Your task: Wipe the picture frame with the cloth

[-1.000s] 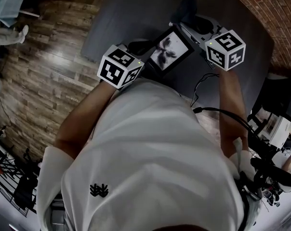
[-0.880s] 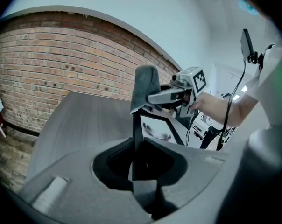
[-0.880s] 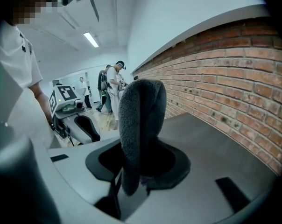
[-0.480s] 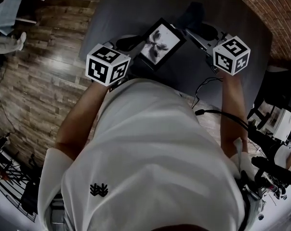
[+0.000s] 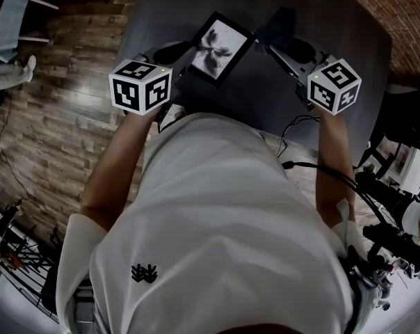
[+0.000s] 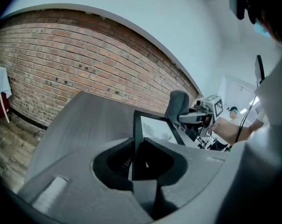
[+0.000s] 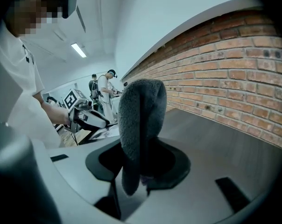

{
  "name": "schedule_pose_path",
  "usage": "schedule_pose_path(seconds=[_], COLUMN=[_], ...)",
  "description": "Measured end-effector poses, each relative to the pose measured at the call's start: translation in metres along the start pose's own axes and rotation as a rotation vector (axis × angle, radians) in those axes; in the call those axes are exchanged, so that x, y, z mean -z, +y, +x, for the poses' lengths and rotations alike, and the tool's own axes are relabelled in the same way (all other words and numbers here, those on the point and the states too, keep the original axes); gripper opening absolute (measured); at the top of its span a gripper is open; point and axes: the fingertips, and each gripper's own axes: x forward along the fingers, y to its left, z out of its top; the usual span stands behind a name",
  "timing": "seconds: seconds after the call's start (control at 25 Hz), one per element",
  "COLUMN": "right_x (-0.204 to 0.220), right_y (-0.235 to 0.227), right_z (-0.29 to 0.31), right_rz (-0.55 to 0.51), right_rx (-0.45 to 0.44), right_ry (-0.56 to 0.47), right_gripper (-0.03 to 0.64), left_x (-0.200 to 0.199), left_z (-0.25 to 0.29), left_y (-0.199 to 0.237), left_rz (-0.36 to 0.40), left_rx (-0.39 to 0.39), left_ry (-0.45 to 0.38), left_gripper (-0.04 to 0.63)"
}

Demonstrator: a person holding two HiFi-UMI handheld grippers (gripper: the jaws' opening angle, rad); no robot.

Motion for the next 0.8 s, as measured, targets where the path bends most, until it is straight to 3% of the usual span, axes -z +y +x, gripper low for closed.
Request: schedule_pose_path(seconds=[0.28,0.8], right_x=[0.007,0.046], right_y=[0.012,0.084], right_z=[-0.008,-0.005], right_rz=[-0.021,-0.021], right_rx=[-0.008,-0.208], right_ry=[-0.004,0.011], right_gripper=[0.146,0.146], left_x=[-0.004,-0.021], left_z=[0.008,0.025], left_y=[0.0,-0.011], left_rz=[-0.034,-0.116], left_rx=[-0.036,-0.106], left_ry=[-0.009,-0.075], left_gripper=[0.074,0.074])
